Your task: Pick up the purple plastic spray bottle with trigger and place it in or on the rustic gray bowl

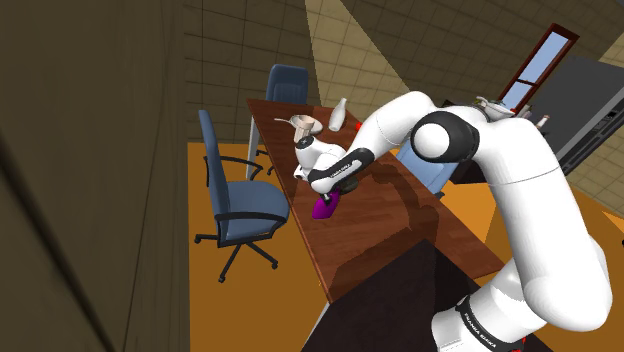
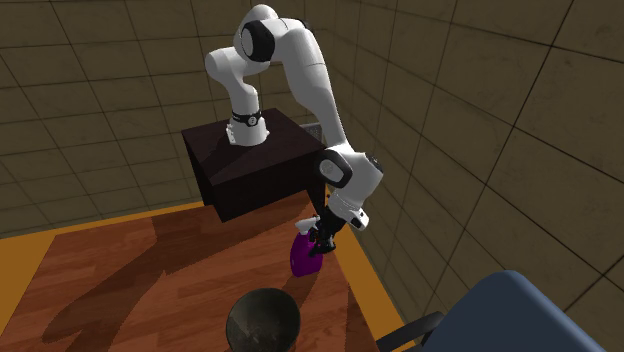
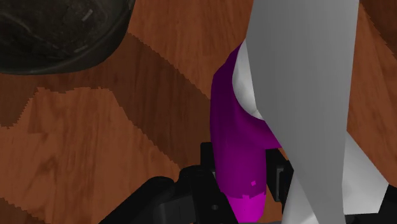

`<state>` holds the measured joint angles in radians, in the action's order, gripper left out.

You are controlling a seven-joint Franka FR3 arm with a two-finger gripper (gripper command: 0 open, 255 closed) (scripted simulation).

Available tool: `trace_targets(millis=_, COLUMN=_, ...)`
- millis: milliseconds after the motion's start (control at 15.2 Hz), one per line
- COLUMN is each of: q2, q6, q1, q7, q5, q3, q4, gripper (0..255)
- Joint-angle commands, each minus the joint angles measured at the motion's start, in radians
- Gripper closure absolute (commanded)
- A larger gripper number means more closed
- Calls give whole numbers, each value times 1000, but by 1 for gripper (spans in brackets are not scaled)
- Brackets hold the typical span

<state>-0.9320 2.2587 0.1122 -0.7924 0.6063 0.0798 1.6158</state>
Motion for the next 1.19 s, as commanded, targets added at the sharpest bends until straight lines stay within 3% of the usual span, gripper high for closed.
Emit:
trace_targets(millis=0, q2=0, q6=0, q1=0, q7=0, q5=0, q3=0, q4=0, gripper=255)
trace_targets(millis=330, q2=0, q6=0, q1=0, q7=0, q5=0, q3=0, q4=0, gripper=255)
trace_targets(millis=1122, q2=141, q6=-64, q1=-2, q7=-41, q5=-14, q3=-9, q4=70, gripper=255)
